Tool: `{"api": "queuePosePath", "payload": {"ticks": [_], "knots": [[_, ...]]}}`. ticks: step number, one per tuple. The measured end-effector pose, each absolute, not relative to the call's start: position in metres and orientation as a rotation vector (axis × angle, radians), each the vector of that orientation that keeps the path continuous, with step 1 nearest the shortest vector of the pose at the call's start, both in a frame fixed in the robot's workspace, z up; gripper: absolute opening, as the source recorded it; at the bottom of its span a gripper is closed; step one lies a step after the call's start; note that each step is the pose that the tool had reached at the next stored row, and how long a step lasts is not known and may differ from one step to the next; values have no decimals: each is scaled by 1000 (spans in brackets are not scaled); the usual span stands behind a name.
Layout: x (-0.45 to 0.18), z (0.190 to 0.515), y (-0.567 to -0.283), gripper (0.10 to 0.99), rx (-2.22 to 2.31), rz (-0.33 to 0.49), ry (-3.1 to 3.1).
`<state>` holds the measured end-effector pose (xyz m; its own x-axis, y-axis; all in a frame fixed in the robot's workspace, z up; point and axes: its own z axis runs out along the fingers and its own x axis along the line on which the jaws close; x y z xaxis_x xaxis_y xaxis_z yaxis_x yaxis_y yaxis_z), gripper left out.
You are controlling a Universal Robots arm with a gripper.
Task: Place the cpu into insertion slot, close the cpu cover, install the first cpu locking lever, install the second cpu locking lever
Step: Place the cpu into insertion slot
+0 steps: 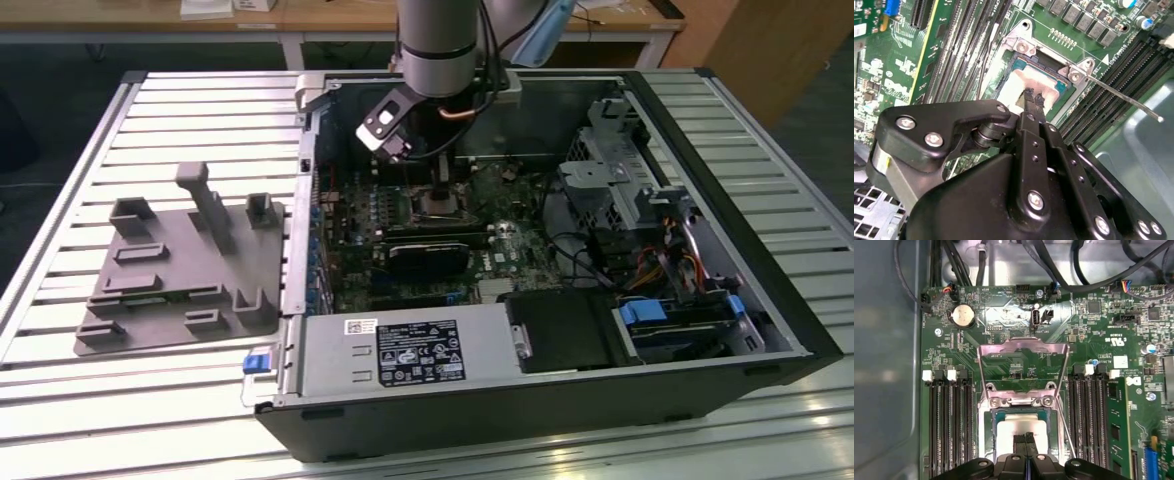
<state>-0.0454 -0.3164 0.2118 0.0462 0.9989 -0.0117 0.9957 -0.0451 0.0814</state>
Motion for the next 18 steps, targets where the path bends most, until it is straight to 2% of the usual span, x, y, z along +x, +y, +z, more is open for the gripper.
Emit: {"api": "queuePosePath", "payload": {"ticks": [18], "knots": [[-45,244,-316,102,2220,78,2120]]}}
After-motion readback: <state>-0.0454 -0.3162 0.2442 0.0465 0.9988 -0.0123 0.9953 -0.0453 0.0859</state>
